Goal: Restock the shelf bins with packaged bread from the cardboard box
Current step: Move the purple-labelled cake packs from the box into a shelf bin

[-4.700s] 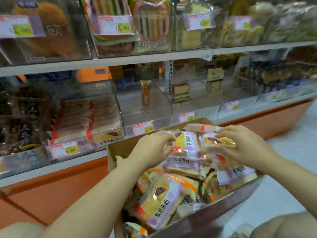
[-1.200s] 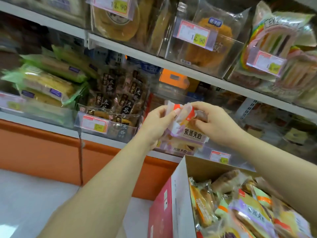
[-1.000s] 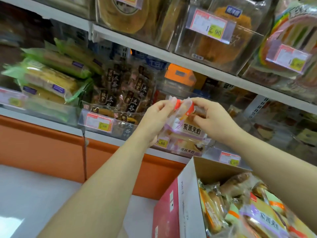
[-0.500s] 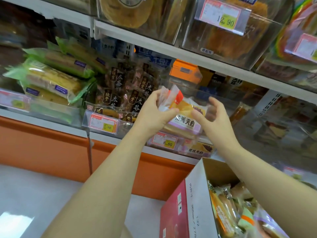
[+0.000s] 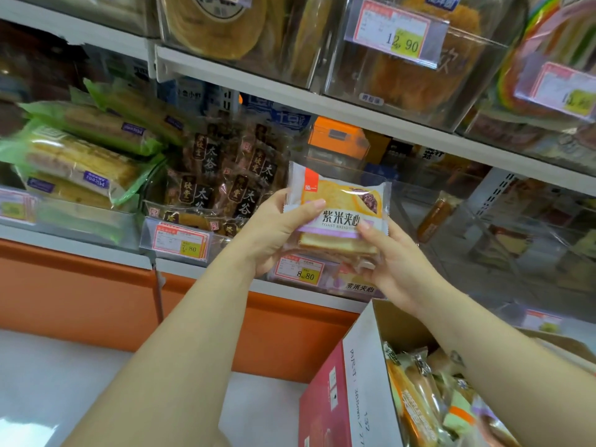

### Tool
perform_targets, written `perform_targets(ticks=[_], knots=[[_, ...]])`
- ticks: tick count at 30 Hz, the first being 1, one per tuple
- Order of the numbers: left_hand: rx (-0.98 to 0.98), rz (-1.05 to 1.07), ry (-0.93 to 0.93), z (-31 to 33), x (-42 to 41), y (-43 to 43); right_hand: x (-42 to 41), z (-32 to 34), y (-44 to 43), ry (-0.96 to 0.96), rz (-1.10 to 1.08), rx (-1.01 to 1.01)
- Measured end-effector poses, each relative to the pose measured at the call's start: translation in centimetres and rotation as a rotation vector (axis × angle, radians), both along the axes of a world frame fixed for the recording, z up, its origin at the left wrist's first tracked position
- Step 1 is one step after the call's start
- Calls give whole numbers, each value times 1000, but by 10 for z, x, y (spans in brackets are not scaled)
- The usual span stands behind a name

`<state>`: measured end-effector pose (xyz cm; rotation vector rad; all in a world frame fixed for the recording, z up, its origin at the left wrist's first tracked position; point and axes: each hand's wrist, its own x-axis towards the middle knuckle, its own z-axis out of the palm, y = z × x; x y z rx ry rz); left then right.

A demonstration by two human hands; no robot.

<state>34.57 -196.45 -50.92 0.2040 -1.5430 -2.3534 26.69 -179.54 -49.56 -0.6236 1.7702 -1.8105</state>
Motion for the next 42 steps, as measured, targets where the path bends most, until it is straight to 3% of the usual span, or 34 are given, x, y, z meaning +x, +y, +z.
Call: perform_targets(ticks=[2, 6, 11, 15, 19, 22, 29, 32, 36, 42], knots=[[-111, 79, -49, -1, -5, 3, -4, -1, -4, -52, -85, -33], [-515, 276, -203, 0, -15, -1, -16, -1, -14, -94, -212, -69], [-733, 411, -131, 13, -28, -18, -47, 0, -38, -108, -303, -137], [-1049, 628, -152, 14, -38, -48, -75, 1, -66, -108, -388, -221], [-1264, 625, -228, 2, -44, -69, -105, -10, -97, 1, -421, -148], [-1272, 534, -225, -9, -52, -79, -133, -23, -117, 114, -425, -96], [-1290, 551, -157, -16, -65, -88, -158, -34, -135, 575, -307, 258], [-1308, 557, -147, -19, -68, -91, -166, -39, -137, 625, -301, 361], [-1302, 562, -141, -21, -69, -91, -172, -39, -148, 678, -412, 310], [-1294, 560, -128, -19, -68, -91, -184, -43, -146, 646, -435, 564]])
